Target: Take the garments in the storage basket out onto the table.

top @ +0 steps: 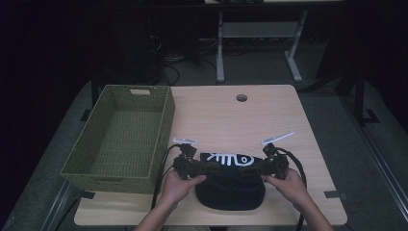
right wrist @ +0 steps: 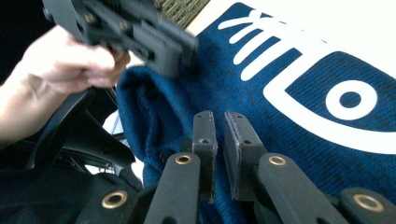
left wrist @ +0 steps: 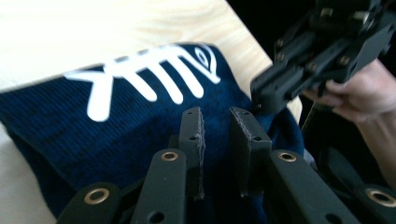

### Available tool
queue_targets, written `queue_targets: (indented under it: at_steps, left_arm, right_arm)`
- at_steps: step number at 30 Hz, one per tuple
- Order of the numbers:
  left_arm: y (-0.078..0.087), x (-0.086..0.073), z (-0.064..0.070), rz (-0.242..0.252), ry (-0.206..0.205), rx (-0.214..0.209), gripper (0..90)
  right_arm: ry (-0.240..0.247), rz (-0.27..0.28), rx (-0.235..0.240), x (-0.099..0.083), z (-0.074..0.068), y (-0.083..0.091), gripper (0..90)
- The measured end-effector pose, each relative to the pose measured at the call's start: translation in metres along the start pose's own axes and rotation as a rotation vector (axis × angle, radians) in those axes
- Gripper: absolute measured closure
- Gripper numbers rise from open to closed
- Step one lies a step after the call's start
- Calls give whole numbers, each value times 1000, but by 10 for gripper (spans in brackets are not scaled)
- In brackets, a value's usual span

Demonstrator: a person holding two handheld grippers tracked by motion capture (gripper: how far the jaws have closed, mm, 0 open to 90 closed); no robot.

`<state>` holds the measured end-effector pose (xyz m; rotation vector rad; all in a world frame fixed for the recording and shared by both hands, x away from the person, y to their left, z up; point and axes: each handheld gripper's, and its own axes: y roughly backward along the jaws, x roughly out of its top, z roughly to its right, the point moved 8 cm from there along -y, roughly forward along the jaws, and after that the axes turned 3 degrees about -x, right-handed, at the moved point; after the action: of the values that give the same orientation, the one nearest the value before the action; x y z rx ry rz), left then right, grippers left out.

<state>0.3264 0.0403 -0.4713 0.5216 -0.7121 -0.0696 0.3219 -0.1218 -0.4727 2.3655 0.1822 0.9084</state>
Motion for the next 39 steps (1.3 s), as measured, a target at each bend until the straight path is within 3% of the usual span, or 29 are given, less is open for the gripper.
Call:
queue_targets:
  at_steps: [4,9,18,23,32,39]
  left_arm:
    - [-3,-4,-1,-21,3,2,752]
    - [-3,-13,-1,-51,0,5,753]
    - [-5,-21,-4,-62,7,8,762]
    - [-11,-28,0,-90,-3,3,765]
    - [-13,-36,0,-123,-8,3,772]
    - [-17,-47,-2,-144,-18,9,780]
  right_arm:
    - [-3,-4,-14,1,3,-2,822]
    - [3,-92,-21,-12,-1,-13,829]
    - [21,-184,-34,-36,-7,-29,851]
    - [22,-200,-30,-40,-10,-31,855]
    - [45,-176,-12,-34,-20,-21,846]
    - [40,-176,-2,-36,-21,-29,821]
